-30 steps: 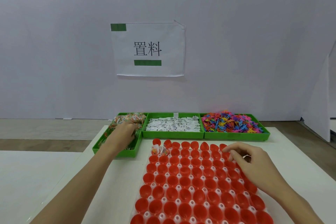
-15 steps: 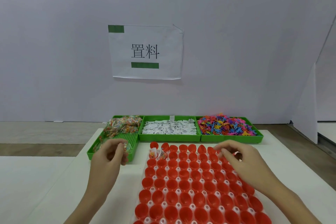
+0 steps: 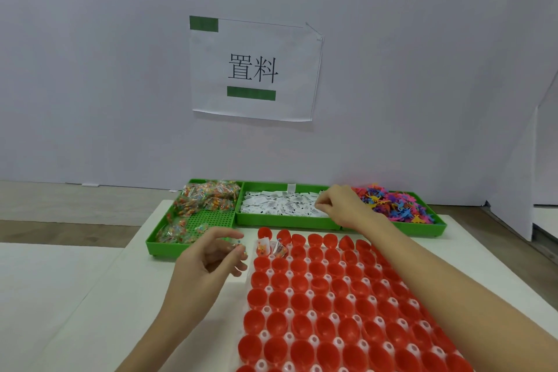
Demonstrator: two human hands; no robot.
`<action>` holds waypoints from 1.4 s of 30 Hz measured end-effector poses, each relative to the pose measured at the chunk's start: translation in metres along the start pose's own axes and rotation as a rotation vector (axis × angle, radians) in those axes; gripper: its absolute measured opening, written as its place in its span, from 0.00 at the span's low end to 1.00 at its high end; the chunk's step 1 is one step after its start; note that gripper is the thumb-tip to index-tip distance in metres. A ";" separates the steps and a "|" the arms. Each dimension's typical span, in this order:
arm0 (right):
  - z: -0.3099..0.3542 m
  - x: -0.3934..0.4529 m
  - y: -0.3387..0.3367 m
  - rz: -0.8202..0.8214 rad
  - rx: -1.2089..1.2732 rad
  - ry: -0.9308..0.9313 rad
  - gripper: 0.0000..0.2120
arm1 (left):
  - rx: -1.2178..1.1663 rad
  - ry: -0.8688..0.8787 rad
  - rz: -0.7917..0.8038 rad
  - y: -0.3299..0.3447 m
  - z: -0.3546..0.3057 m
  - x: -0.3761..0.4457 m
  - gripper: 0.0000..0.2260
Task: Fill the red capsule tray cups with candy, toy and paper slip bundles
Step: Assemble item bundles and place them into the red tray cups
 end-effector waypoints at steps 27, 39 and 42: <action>0.005 0.012 0.015 -0.103 0.038 0.019 0.08 | -0.031 -0.042 -0.032 -0.003 -0.009 0.001 0.06; 0.017 -0.095 -0.028 -0.107 0.448 -0.089 0.05 | -0.263 -0.043 0.033 0.012 -0.045 -0.011 0.15; 0.023 -0.136 -0.037 -0.046 0.545 -0.138 0.05 | -0.270 -0.063 0.098 0.016 -0.057 -0.016 0.09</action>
Point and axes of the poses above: each hand's wrist, its own x-axis towards the middle knuckle, its own y-axis out of the palm, z = x × y, the point moved 1 cm from there along x, towards the middle knuckle, and after that the axes turned 2 degrees about x, right-handed, at the moved point
